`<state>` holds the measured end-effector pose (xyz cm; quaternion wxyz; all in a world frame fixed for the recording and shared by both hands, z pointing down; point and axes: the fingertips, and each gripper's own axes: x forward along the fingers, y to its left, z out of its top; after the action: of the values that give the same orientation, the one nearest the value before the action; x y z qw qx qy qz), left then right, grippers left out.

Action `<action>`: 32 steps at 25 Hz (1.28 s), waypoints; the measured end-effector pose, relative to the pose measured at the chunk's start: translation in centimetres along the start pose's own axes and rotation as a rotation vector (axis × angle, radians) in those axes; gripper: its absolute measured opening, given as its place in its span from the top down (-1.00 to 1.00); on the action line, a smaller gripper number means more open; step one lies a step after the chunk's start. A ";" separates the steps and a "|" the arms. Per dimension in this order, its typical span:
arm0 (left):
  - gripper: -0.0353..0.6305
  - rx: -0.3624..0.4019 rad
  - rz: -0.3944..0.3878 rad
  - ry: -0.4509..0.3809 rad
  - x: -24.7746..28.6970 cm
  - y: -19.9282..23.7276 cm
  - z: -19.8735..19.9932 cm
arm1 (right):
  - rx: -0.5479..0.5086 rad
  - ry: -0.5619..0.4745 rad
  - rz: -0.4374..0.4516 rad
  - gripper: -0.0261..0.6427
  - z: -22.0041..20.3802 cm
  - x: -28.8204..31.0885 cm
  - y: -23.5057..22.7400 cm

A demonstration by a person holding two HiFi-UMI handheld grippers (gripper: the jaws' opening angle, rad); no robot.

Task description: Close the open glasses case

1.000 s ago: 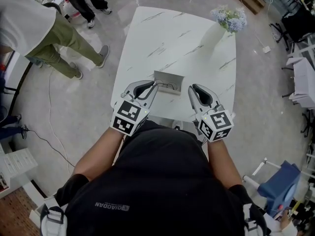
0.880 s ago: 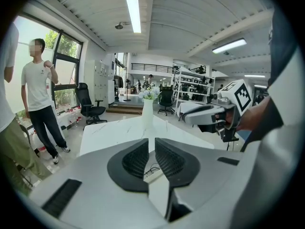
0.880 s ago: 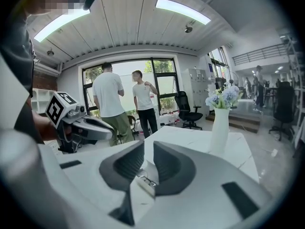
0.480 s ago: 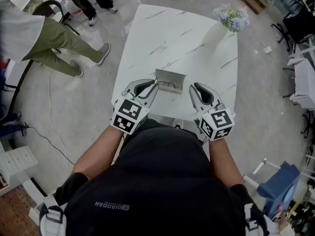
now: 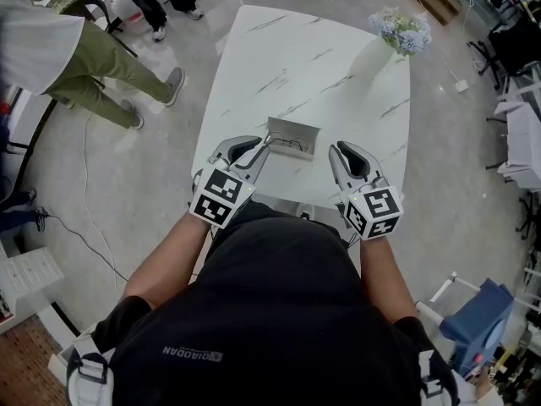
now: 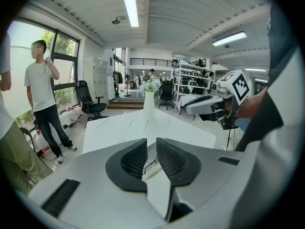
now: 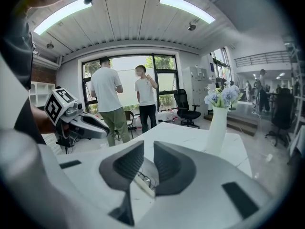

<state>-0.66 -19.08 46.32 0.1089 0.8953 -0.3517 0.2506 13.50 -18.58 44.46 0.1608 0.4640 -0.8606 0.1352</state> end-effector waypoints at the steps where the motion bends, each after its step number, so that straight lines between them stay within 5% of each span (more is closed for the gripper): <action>1: 0.70 0.005 0.002 0.006 0.1 0.0 -0.3 | -0.018 0.009 -0.006 0.78 -0.2 0.1 0.0; 6: 0.70 0.009 0.011 0.044 1.0 0.4 -2.2 | -0.111 0.073 -0.042 0.78 -1.7 0.7 -0.5; 32: 0.70 0.016 0.020 0.232 5.9 2.3 -10.9 | -0.187 0.253 -0.114 0.78 -6.4 5.3 -4.8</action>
<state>-2.60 -20.08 58.78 0.1392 0.8576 -0.3438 0.3564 15.77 -22.71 52.86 0.3178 0.4741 -0.8146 0.1026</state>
